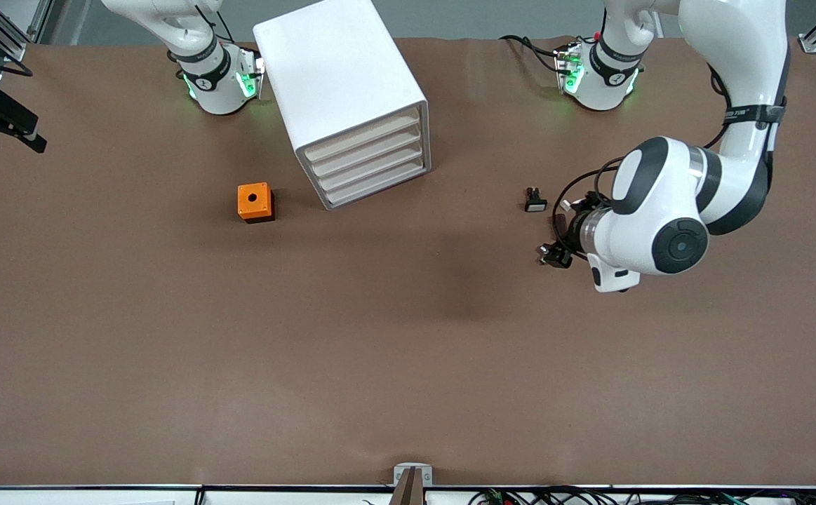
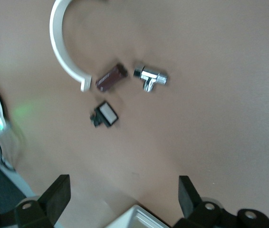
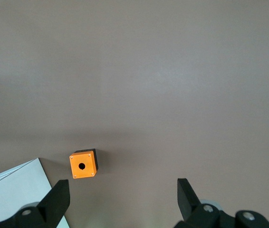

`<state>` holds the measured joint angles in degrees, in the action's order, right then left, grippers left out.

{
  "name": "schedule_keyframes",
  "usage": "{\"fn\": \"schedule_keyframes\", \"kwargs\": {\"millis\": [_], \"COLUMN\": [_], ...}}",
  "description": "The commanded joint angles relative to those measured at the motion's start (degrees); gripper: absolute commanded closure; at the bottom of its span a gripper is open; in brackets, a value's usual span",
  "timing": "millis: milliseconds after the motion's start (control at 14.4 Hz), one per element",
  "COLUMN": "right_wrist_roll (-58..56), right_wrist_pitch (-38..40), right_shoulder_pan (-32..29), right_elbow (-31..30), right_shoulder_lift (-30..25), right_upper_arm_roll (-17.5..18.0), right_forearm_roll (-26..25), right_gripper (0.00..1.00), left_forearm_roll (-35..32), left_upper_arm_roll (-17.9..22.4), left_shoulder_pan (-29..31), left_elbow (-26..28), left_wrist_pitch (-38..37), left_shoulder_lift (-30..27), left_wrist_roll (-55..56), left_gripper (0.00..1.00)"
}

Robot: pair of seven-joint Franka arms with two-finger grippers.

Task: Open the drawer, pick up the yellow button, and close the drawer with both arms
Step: 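Bring the left gripper to the front of the cabinet drawer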

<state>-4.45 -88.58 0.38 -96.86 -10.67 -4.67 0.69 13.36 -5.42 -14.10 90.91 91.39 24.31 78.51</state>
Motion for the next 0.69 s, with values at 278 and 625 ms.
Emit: {"fn": "schedule_keyframes", "kwargs": {"millis": [278,625], "right_wrist_roll": [0.1,-0.5], "right_wrist_pitch": [1.1,1.0], "right_shoulder_pan": [0.2,0.2], "right_elbow": [0.3,0.1], "right_shoulder_lift": [-0.3,-0.3], "right_upper_arm_roll": [-0.3,-0.2], "right_forearm_roll": [-0.2,-1.7], "right_gripper": [0.0,0.0], "left_forearm_roll": [7.6,16.3], "left_upper_arm_roll": [-2.0,-2.3], "left_shoulder_pan": [0.1,-0.6], "left_elbow": [-6.3,-11.1], "left_wrist_pitch": [-2.3,-4.6], "left_shoulder_lift": [6.7,12.0], "left_wrist_roll": [20.8,33.0], "left_gripper": [0.0,0.0]}}
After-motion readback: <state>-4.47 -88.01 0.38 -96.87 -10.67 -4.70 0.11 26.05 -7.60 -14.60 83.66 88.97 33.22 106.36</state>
